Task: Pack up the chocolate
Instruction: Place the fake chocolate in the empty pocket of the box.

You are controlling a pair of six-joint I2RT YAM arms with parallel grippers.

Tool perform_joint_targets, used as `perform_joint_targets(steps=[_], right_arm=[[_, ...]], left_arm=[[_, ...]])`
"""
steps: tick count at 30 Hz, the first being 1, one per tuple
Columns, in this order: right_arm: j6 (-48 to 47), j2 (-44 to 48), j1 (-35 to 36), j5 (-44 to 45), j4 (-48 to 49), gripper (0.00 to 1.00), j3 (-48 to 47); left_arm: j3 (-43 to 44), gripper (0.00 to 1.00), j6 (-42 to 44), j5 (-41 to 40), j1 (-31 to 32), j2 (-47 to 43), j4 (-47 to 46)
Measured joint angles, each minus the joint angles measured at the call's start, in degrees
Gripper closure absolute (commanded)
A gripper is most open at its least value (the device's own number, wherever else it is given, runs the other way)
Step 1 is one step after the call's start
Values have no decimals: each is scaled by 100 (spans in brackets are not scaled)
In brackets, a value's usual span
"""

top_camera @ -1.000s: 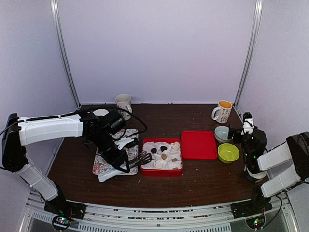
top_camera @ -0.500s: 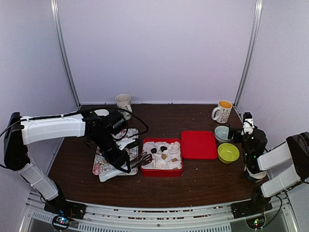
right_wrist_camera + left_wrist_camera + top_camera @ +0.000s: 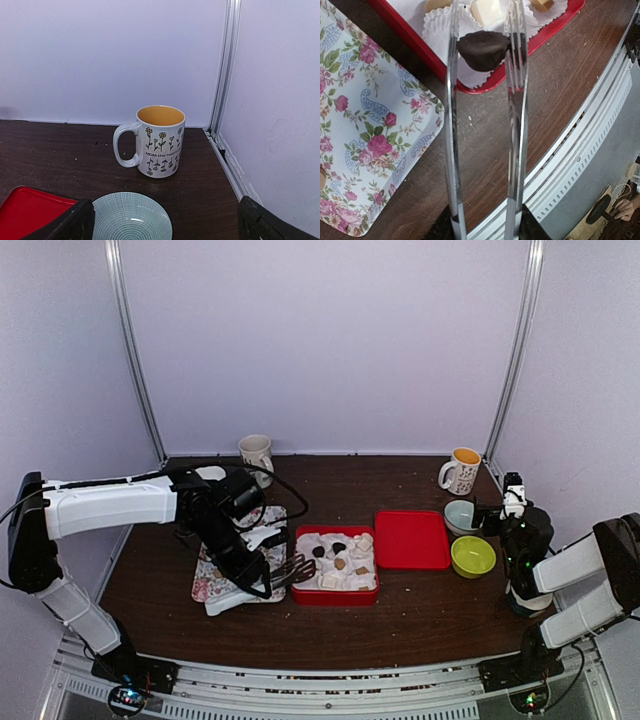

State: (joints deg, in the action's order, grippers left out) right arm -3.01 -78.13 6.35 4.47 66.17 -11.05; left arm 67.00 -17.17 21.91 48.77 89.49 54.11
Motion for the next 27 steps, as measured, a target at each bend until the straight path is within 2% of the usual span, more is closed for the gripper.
perform_joint_targets(steps=[10, 14, 22, 27], right_arm=[[0, 0, 0, 0, 0, 0, 0], [0, 0, 0, 0, 0, 0, 0], [0, 0, 0, 0, 0, 0, 0], [-2, 0, 0, 0, 0, 0, 0]], left_arm=[[0, 59, 15, -48, 0, 0, 0], [0, 63, 17, -79, 0, 2, -2], [0, 61, -87, -566, 4, -28, -72], [-85, 62, -184, -798, -24, -278, -479]])
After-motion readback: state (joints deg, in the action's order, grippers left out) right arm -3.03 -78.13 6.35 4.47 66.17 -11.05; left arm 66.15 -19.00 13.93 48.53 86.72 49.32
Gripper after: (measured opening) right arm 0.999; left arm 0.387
